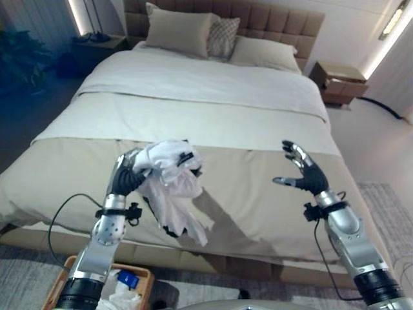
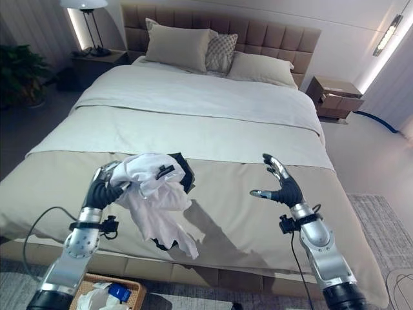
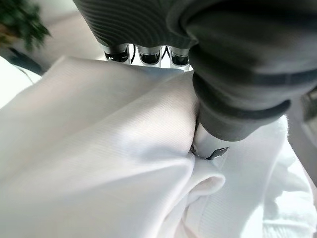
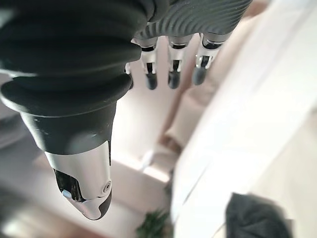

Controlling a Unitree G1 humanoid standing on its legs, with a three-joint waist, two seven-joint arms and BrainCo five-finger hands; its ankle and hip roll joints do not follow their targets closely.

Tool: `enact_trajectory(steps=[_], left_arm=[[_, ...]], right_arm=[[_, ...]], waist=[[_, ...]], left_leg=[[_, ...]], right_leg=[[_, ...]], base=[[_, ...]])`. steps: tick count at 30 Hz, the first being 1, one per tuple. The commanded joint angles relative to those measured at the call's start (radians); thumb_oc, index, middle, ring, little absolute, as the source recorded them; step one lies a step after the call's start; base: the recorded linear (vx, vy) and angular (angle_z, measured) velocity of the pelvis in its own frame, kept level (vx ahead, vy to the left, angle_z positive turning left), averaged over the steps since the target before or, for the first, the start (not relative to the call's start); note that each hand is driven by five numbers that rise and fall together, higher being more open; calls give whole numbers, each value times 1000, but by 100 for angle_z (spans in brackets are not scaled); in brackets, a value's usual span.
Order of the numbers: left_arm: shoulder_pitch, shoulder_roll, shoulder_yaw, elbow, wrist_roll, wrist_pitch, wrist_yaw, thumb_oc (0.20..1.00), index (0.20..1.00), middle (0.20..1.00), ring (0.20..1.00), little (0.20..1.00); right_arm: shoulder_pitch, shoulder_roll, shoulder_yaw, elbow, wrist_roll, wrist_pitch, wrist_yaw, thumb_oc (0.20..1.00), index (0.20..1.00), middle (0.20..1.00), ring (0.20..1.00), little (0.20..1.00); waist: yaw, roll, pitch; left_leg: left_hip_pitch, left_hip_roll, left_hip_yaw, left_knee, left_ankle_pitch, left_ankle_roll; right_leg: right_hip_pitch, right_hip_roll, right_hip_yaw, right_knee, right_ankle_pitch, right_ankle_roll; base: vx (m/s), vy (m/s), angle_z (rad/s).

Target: Pick up clothes into the bucket

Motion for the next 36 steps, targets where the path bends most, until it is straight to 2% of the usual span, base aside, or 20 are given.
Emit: enact_trajectory(steps=[1, 5, 7, 9, 11, 12, 13, 14, 15, 16, 17, 18, 19, 21, 23, 31, 36], left_arm=[[-45, 33, 72, -86, -92, -97, 62, 200, 200, 200, 200, 200], [-59, 31, 74, -68, -107, -85, 92, 200, 200, 200, 200, 200], [-82, 38, 68, -56, -94, -79, 110, 200, 200, 200, 200, 200], [-102, 45, 67, -57, -86, -73, 118, 200, 200, 200, 200, 200], [-139, 48, 66, -46, -78, -66, 133, 200, 200, 200, 200, 200], [-141, 48, 65, -44, -78, -66, 134, 200, 200, 200, 200, 200], [-178, 45, 59, -35, -81, -64, 139, 200, 200, 200, 200, 200], [-205, 42, 54, -27, -87, -68, 154, 200, 200, 200, 200, 200], [-197, 46, 59, -30, -93, -78, 163, 200, 200, 200, 200, 200], [-197, 47, 60, -29, -93, -78, 163, 200, 200, 200, 200, 200], [-197, 48, 63, -34, -99, -83, 170, 200, 200, 200, 200, 200], [-209, 47, 67, -28, -97, -74, 179, 200, 200, 200, 200, 200], [-214, 64, 74, -32, -86, -74, 196, 200, 200, 200, 200, 200], [-218, 77, 81, -40, -72, -72, 205, 200, 200, 200, 200, 200], [-219, 108, 118, -56, -52, -68, 244, 200, 200, 200, 200, 200], [-360, 186, 129, -24, -8, -30, 337, 200, 200, 200, 200, 200], [-445, 217, 119, 20, -2, -8, 388, 200, 200, 200, 200, 200]], right_arm=[[-45, 26, -21, 10, -65, -67, -68, 1000, 1000, 1000, 1000, 1000], [-33, 86, -5, 104, -69, -67, -124, 1000, 1000, 1000, 1000, 1000], [-36, 93, 9, 126, -72, -72, -138, 1000, 1000, 1000, 1000, 1000], [-43, 94, 14, 120, -68, -73, -141, 1000, 1000, 1000, 1000, 1000], [-49, 90, 18, 117, -66, -73, -146, 1000, 1000, 1000, 1000, 1000], [-51, 90, 18, 118, -66, -73, -146, 1000, 1000, 1000, 1000, 1000], [-55, 76, 10, 107, -71, -74, -151, 1000, 1000, 1000, 1000, 1000], [-72, 58, 17, 105, -76, -69, -154, 1000, 1000, 1000, 1000, 1000], [-85, 62, 27, 120, -78, -63, -159, 1000, 1000, 1000, 1000, 1000], [-86, 62, 28, 121, -78, -63, -158, 1000, 1000, 1000, 1000, 1000], [-83, 67, 19, 117, -79, -62, -165, 1000, 1000, 1000, 1000, 1000], [-70, 71, 2, 109, -73, -62, -173, 1000, 1000, 1000, 1000, 1000], [-71, 72, -5, 113, -73, -59, -174, 1000, 1000, 1000, 1000, 1000], [-86, 78, -4, 125, -75, -58, -183, 1000, 1000, 1000, 1000, 1000], [-109, 98, 6, 145, -68, -60, -202, 1000, 1000, 1000, 1000, 1000], [-175, 105, 54, 164, -46, -71, -234, 1000, 1000, 1000, 1000, 1000], [-200, 98, 55, 140, -19, -80, -241, 1000, 1000, 1000, 1000, 1000]], waist=[[42, -30, 10], [95, -27, 53], [115, -20, 76], [121, -11, 81], [115, -6, 85], [113, -5, 84], [94, -8, 96], [68, -13, 104], [86, -5, 113], [85, -5, 109], [93, 0, 118], [93, 4, 121], [96, 3, 146], [99, -4, 157], [114, -17, 202], [139, -53, 288], [137, -60, 321]], left_leg=[[-78, 17, -46, 145, -64, 14], [-143, 20, -152, 162, -33, -4], [-190, 30, -220, 157, 3, -31], [-236, 41, -273, 125, 48, -48], [-280, 49, -291, 122, 69, -58], [-285, 48, -295, 125, 69, -58], [-327, 53, -229, 177, 56, -50], [-330, 78, -133, 294, -46, -21], [-325, 68, -154, 287, -38, -18], [-313, 74, -158, 283, -58, -24], [-312, 65, -146, 257, -28, -16], [-316, 68, -131, 253, -41, -23], [-341, 48, -145, 269, -48, -17], [-361, 45, -142, 294, -56, -12], [-405, 43, -136, 355, -76, -3], [-563, 15, -183, 411, -68, -1], [-652, 4, -202, 462, -71, -3]], right_leg=[[-20, -91, -71, 169, -33, 44], [-17, -85, -164, 239, -84, 23], [-15, -64, -232, 262, -118, 5], [-25, -43, -286, 268, -139, -4], [-40, -39, -328, 283, -151, -10], [-41, -39, -331, 284, -151, -10], [-51, -55, -356, 291, -144, -10], [-86, -88, -348, 325, -153, -7], [-105, -100, -341, 334, -141, -18], [-100, -93, -322, 340, -160, -7], [-97, -112, -343, 333, -135, -12], [-83, -123, -350, 345, -148, 6], [-102, -149, -347, 382, -149, 11], [-121, -159, -344, 395, -148, 13], [-156, -176, -320, 405, -135, 17], [-274, -190, -332, 454, -136, 21], [-345, -203, -344, 512, -151, 17]], base=[[-43, -25, 38], [-90, -70, 66], [-167, -126, 110], [-173, -105, 96], [-73, -49, 87], [-100, 16, 83], [-119, 107, 70], [-187, 213, 96], [-45, 162, 83], [-53, 152, 29], [96, 45, -32], [-35, 158, -17], [-9, 111, 31], [-77, 82, 26], [-98, 62, 5], [-86, 7, 8], [-60, -1, 13]])
